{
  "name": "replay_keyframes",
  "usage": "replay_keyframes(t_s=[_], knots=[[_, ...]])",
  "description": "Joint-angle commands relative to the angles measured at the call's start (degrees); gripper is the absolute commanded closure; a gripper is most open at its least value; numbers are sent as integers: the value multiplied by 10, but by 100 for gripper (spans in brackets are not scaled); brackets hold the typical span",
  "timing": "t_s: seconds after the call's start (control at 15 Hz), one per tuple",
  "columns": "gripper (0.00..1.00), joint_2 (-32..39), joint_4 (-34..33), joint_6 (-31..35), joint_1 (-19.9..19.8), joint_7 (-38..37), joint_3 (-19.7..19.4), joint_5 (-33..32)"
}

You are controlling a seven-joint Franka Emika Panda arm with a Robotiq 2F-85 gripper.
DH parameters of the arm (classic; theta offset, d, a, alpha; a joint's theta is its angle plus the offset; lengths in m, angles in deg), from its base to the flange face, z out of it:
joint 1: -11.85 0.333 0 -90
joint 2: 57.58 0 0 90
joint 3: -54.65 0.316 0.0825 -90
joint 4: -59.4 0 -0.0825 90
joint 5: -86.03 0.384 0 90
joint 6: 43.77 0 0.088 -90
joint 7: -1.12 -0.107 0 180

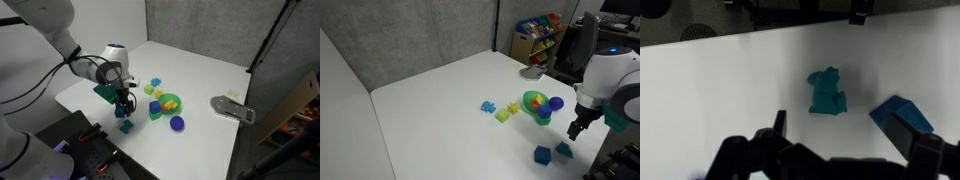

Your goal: Put the green thing into the bowl

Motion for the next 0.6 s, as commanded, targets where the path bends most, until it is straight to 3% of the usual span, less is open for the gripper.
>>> replay_keyframes(t_s=[0.0, 0.53], knots=[[0, 10, -6, 0, 14, -11, -16, -11], [0, 95, -21, 97, 40, -15, -43, -7]])
